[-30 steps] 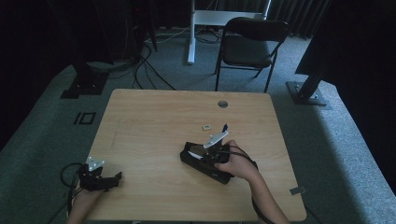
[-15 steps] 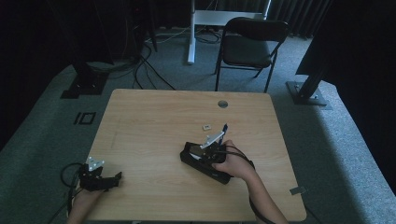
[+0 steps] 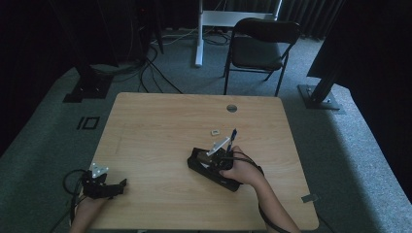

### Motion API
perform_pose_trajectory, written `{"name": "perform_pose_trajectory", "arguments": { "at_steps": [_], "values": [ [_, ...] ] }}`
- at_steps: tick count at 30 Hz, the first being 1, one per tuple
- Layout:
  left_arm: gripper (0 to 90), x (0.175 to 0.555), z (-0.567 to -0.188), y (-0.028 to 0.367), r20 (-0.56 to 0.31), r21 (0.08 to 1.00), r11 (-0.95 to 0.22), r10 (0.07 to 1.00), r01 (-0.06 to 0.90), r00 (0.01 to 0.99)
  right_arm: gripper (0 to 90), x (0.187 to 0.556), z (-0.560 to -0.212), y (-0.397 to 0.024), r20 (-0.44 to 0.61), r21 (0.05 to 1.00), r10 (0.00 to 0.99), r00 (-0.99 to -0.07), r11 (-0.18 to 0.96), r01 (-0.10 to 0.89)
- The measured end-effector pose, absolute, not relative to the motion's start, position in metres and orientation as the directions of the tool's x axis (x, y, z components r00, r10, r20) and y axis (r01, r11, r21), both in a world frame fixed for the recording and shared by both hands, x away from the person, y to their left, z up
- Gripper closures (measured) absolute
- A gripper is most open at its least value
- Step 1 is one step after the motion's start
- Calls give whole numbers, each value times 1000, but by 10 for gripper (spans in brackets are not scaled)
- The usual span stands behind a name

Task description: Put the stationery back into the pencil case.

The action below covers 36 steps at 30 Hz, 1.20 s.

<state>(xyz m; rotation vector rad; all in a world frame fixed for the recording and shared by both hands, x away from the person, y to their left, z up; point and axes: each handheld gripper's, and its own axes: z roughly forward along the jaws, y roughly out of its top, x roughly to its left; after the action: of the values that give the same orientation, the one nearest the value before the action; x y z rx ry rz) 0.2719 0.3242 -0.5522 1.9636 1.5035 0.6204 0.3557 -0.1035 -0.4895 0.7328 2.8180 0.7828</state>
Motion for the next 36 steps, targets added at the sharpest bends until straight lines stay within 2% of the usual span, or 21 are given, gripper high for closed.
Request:
{"name": "perform_pose_trajectory", "arguments": {
  "at_steps": [10,24,36],
  "values": [
    [2,272,-552,324,14,692,-194,967,695,255,779,358,-495,-100,10,476,484,-875,767,430],
    [1,272,-552,324,14,692,-194,967,695,256,756,361,-496,-100,3,480,506,-863,756,445],
    [2,272,-552,324,14,692,-193,967,695,255,737,358,-485,-114,34,559,515,-857,701,443]
  ]
}}
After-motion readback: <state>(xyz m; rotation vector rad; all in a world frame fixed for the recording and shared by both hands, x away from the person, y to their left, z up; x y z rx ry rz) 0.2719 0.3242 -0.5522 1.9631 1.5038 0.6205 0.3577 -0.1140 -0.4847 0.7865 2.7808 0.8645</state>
